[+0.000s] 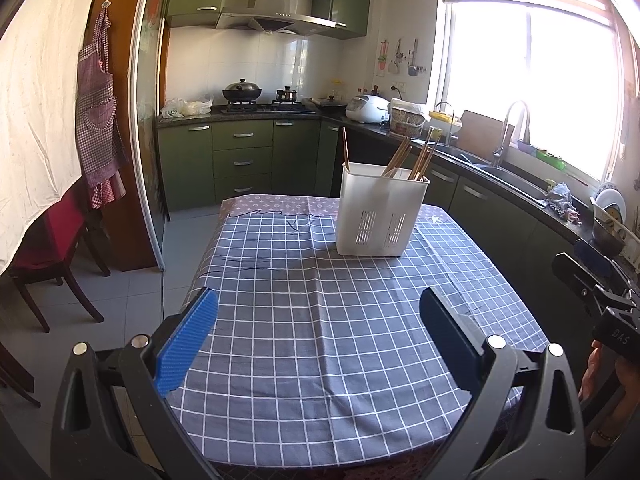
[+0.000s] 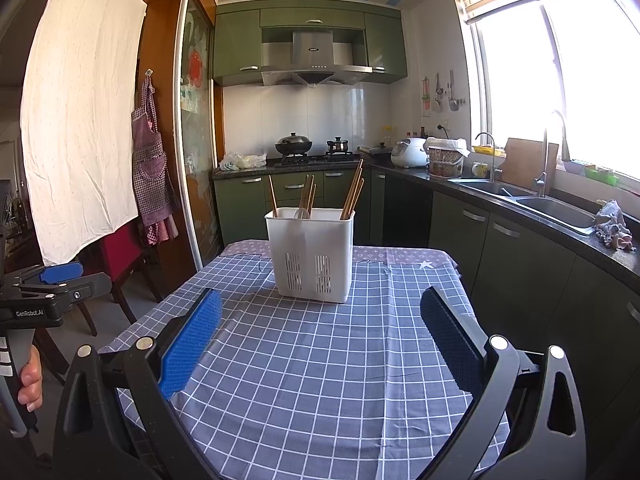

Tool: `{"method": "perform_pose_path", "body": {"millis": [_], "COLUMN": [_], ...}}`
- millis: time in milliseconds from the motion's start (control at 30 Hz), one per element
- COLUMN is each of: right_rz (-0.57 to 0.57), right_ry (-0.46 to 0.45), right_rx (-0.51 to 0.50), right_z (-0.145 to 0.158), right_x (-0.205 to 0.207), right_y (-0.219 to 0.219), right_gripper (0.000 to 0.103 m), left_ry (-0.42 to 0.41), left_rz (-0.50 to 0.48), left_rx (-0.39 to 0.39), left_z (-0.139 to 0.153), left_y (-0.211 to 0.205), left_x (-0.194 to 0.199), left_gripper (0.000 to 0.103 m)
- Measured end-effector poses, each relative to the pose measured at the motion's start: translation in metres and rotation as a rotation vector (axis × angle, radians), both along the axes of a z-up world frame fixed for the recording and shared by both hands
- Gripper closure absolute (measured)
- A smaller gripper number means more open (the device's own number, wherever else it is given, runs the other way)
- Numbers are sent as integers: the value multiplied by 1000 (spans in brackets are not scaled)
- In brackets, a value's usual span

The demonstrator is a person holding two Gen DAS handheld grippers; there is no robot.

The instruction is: Organize utensils

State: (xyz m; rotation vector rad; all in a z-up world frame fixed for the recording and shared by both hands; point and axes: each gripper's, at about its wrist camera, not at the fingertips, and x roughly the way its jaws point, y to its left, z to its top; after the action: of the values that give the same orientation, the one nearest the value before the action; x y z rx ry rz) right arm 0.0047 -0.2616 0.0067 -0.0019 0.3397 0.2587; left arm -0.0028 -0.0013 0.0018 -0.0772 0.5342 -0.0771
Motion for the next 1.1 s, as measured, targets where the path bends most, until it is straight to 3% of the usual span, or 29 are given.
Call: {"method": "perform_pose_path", "body": {"millis": [367,933,1100], "right_rz": [1,1,2], "right_ry": [5,14,18], "right_rx": [-2,-5,-4], "right_z": [0,-2,-2], "right_x": [1,5,6], "right_y": [2,4,4], "right_gripper": [5,5,5], "left_ry": [20,31,78], "left_rz": [-16,6,-18], "left_rx": [-45,-15,-34], "left_z": [-1,-3,-10], "left_y": [5,2,2], "left_x": [3,7,15], "left_gripper": [7,7,7]}}
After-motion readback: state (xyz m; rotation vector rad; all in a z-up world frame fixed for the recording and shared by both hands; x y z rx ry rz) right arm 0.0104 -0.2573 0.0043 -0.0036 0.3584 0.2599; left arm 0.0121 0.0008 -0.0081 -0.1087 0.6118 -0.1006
